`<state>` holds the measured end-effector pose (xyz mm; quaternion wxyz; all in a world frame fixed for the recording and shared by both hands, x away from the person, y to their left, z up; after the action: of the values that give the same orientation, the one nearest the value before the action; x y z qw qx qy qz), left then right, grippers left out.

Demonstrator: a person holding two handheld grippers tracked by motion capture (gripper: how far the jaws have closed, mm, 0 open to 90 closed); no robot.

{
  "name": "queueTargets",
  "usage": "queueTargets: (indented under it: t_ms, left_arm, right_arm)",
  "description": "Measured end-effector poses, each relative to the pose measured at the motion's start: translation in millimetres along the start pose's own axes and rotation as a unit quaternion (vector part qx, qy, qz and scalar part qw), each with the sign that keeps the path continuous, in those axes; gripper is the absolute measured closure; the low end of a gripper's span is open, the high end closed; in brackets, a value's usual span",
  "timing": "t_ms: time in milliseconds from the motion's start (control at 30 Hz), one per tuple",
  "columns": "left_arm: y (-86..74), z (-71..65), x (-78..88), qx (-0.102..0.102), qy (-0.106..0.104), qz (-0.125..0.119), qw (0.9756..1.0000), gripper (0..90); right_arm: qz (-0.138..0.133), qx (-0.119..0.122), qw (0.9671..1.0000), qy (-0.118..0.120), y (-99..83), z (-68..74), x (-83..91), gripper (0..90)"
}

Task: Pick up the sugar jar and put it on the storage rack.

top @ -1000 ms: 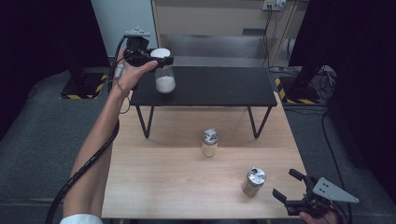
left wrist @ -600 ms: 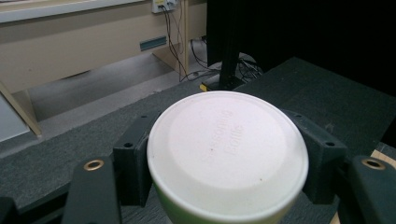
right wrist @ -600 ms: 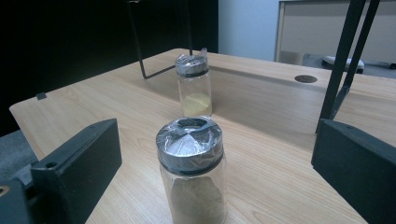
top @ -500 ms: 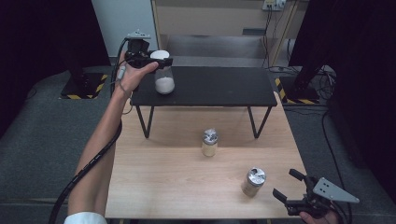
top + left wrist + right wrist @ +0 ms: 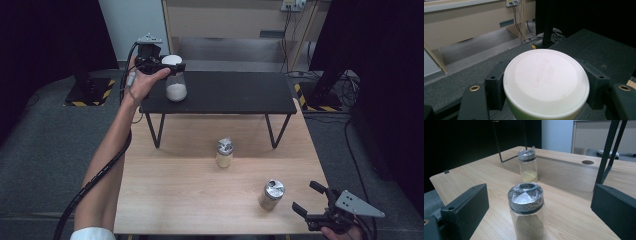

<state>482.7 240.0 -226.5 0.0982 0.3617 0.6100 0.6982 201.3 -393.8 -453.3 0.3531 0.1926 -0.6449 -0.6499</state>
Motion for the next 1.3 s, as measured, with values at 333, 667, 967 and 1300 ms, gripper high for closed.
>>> queueTargets:
  t_ms: [333,667,967,1300]
  left_arm:
    - [-5.4,-1.2,0.4,-0.008,0.001,-0.013,0.9999,32.0]
    - [-4.0,-2.7,1.3,-0.005,-0.001,-0.027,0.9996,10.1]
    - [4.5,-7.0,10.8,-0.012,0.008,-0.058,0.9982,2.2]
    - [13.0,-15.0,32.8,-0.027,-0.008,-0.092,0.9953,2.5]
  right_arm:
    - [0.001,0.0,1.0,0.0,0.0,0.1,-0.1,2.2]
    - [0.001,0.001,1.0,0.0,0.2,0.3,0.0,2.2]
    - [0.0,0.001,1.0,-0.001,0.2,-0.1,0.6,2.2]
    - [-0.001,0.002,1.0,-0.001,0.3,0.5,0.3,2.2]
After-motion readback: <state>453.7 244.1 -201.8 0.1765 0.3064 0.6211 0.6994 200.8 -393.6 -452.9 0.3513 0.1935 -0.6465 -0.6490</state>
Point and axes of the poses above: each handheld gripper's, and its own axes: x roughly backward along the jaws, y roughly out of its top, z roughly to its left, the point moved 6 cm from there along -x, roughly forward along the jaws
